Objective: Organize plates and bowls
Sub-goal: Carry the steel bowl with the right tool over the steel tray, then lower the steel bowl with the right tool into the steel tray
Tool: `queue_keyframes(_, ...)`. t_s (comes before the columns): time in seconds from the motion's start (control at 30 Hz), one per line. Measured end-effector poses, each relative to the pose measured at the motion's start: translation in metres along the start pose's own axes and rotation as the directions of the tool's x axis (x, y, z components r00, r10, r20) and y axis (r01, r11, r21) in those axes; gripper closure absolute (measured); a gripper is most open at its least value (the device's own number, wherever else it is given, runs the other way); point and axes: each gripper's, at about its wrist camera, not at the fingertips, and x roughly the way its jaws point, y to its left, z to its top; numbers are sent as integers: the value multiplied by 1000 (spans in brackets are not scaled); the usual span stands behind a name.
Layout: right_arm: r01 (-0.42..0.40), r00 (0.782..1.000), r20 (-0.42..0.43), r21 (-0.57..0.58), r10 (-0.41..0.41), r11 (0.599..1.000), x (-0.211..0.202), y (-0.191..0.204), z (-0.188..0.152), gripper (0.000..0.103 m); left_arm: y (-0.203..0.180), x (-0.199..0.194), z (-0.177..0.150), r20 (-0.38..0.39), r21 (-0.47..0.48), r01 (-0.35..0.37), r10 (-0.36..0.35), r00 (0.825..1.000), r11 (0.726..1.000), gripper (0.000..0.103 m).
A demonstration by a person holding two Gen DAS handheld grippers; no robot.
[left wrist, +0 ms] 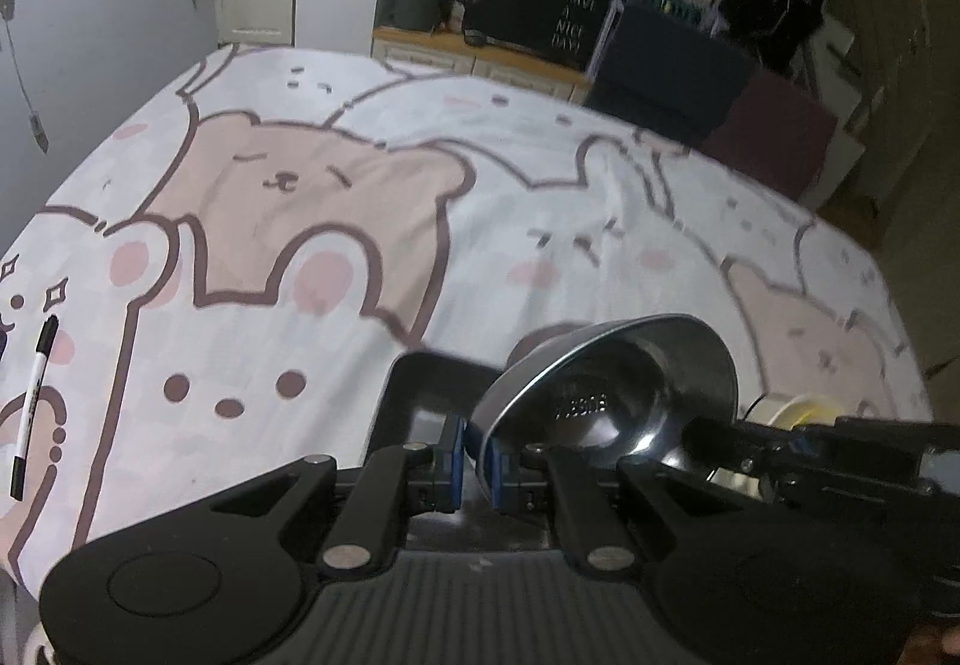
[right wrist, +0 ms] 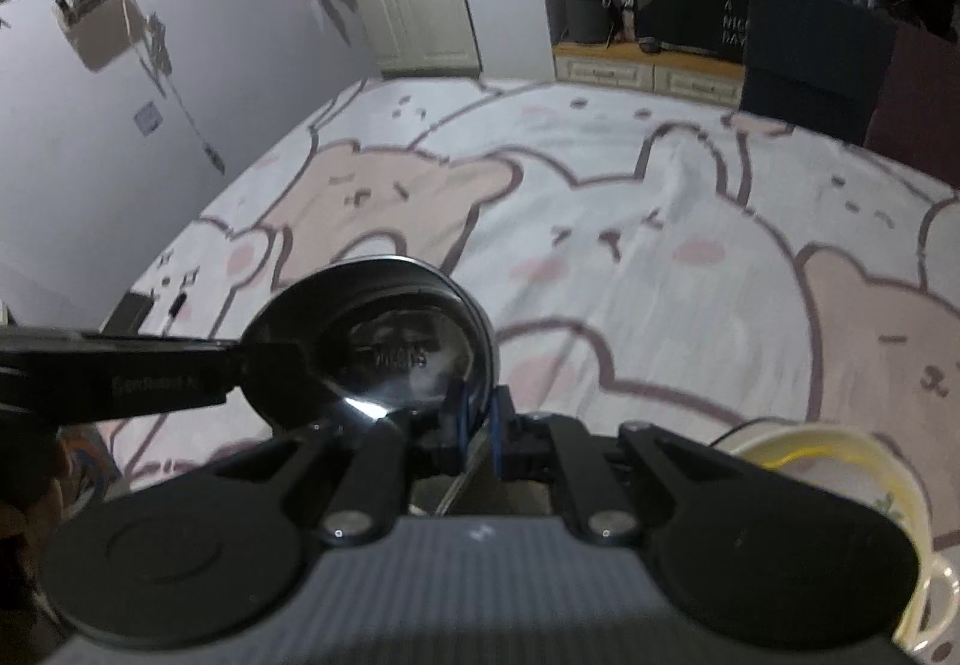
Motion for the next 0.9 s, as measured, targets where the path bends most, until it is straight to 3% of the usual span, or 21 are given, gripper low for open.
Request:
queue_keyframes(0.27,-21,995,-95,12,22,1000,38,9,-5,94,13,28,-4,-98,10,-35,36,995,999,95)
queue_keyframes(0.53,5,990,-138,28,-1,1000,61,9,-5,94,4,54,1,-176,133,-70,93,980,989,95)
queue_keyframes(0.9,15,985,-173,-14,-17,1000,77,23,-3,94,14,63,2,-209,163,-82,116,971,983,95)
